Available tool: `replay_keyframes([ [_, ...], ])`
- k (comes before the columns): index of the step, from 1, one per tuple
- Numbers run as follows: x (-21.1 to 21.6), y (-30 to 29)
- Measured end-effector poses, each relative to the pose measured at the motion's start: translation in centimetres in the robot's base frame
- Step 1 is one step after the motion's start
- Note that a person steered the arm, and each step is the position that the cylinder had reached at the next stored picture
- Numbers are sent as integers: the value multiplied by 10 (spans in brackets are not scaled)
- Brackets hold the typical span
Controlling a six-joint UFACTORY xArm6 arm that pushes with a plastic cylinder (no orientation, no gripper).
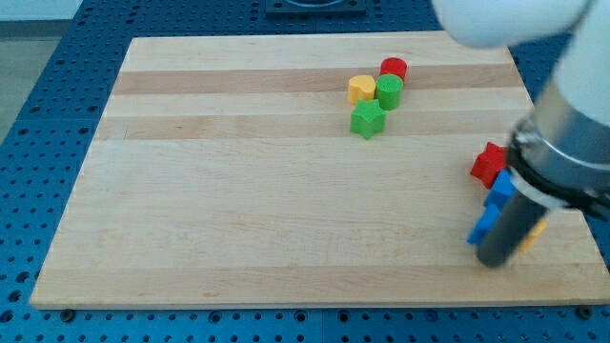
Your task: Move the blue triangle towards the green star
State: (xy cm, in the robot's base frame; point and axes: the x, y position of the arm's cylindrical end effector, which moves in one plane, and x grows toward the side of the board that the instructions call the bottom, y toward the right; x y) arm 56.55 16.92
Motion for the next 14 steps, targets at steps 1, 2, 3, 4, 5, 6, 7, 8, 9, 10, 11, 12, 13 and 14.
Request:
replay_keyframes([
  [1, -55, -33],
  [2, -60, -43],
  [3, -28, -51],
  [4, 49, -68],
  [5, 53, -60],
  [6, 24, 18],
  [7, 21, 41],
  [8, 21, 47],
  [9, 21, 54],
  [10, 0, 43],
  [11, -14, 27],
  [12, -11, 20],
  [13, -20, 11],
  [14, -68, -28],
])
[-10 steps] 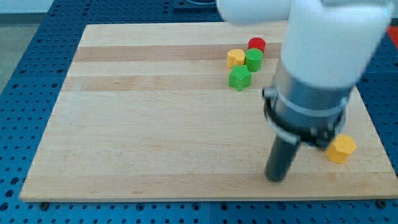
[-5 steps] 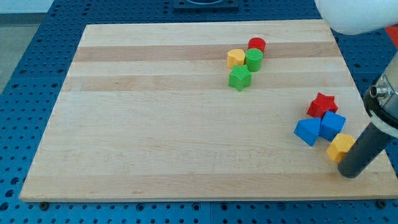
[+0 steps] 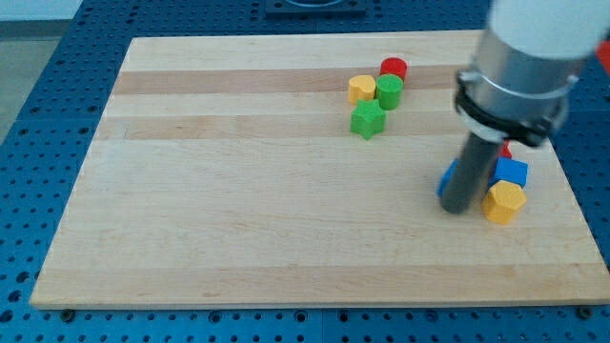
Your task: Move the blue triangle towards the green star
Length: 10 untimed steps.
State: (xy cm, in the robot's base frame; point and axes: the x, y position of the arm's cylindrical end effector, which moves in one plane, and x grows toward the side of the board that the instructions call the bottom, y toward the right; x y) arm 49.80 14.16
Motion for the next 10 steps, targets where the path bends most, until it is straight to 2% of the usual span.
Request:
replay_keyframes([
  [1, -45, -32],
  [2, -47, -43],
  [4, -21, -49],
  [5, -1, -51],
  [6, 77, -51],
  [7, 120, -50],
  [8, 120, -20],
  [9, 104, 72],
  [10, 80, 92],
])
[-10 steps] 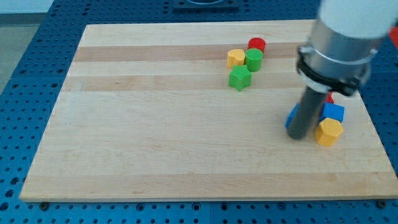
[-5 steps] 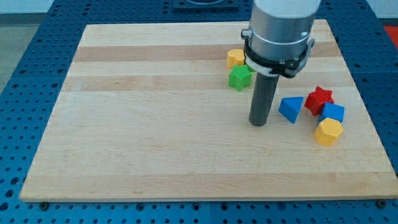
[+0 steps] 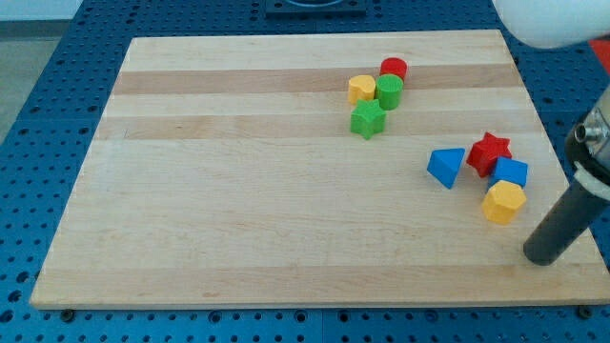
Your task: Move the blue triangle towards the green star
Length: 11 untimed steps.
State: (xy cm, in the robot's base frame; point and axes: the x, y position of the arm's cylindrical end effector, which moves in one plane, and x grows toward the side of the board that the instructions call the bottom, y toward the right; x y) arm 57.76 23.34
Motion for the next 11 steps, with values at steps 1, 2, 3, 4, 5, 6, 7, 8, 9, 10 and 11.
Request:
replay_keyframes([
  [1, -4, 0],
  [2, -64, -13],
  [3, -85, -25],
  [4, -91, -38],
  [5, -92, -56],
  [6, -94, -80],
  [7, -104, -111],
  [8, -117, -142],
  [9, -120, -150],
  [10, -121, -167],
  [11, -84, -175],
])
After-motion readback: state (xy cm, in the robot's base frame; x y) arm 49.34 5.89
